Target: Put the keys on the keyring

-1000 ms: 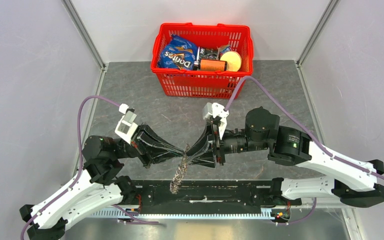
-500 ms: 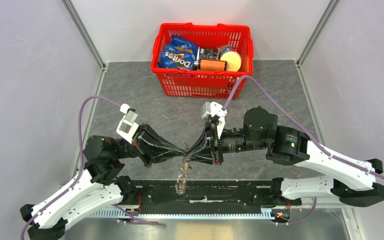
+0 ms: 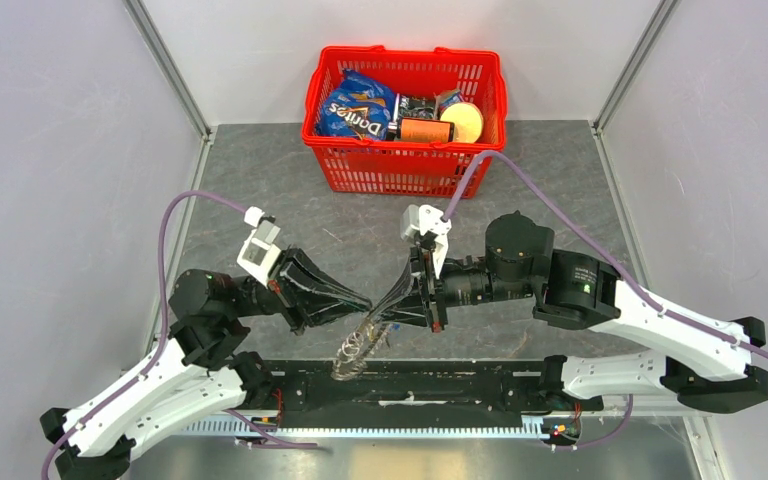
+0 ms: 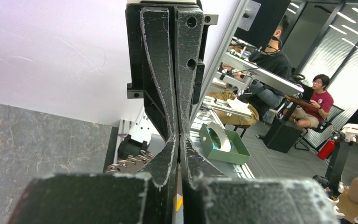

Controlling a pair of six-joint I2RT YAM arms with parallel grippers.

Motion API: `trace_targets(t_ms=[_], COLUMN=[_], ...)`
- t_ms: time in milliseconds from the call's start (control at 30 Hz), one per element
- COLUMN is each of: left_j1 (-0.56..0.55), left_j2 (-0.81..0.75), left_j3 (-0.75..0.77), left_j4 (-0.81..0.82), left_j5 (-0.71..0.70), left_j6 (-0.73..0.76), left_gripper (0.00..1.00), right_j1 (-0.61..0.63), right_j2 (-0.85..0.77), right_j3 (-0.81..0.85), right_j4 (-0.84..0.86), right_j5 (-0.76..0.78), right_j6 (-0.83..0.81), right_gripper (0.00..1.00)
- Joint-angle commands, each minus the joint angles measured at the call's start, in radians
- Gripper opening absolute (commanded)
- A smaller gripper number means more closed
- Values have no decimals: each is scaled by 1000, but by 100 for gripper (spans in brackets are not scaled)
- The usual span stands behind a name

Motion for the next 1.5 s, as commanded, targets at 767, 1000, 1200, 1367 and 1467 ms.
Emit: trace_targets(t_ms=[767,1000,1200,1367,1467], left_j1=[-5,-5,-4,-6,-5], left_j2=[96,104,101,90,87], left_j3=[174,163,157,171,179], left_j4=[-494,-494,-522,-583,-612], left_j5=[242,288,311,303,296], left_j6=[158,150,155,186,201], left_gripper=[61,56,49,48,47], right_j1=[5,4,4,4,4], right_j2=[158,192,216,221,224], right_j3=[245,268,301,319,323], right_j4=[-380,-403,-445,-469,-480], right_j5=[-175,-156,-140,-139,-140], right_j6=[-179,-190,-207,-211,-214], right_gripper=[0,0,0,0,0])
